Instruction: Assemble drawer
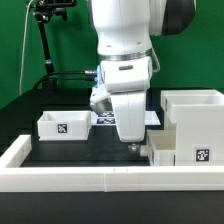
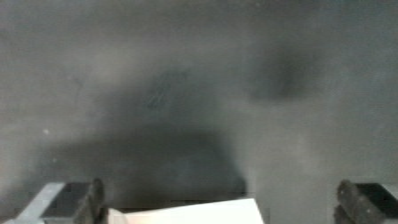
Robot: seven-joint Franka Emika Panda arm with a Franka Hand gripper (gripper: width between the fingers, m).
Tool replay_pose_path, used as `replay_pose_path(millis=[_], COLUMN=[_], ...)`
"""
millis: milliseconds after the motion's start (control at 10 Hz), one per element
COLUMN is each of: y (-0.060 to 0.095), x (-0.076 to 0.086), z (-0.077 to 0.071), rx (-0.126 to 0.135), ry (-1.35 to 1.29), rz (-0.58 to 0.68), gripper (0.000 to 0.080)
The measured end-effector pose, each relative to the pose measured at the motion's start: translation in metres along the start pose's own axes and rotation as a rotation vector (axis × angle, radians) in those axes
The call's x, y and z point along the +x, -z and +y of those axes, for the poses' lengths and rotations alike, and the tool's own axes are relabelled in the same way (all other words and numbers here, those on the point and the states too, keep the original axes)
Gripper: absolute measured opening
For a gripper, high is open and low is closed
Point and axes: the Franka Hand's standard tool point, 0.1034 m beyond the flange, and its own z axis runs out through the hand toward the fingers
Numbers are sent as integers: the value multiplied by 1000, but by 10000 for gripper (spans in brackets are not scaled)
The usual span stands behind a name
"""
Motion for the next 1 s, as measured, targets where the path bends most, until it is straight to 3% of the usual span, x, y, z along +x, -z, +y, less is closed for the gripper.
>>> replay_pose_path(millis=[400, 700, 800, 1000], y=[-1, 1, 3, 8], x=[24, 24, 19, -8], z=[-1, 0, 1, -6], rx=[3, 1, -2, -1], ry=[-50, -83, -78, -70], rz=[4, -4, -5, -12], gripper=[649, 649, 649, 649])
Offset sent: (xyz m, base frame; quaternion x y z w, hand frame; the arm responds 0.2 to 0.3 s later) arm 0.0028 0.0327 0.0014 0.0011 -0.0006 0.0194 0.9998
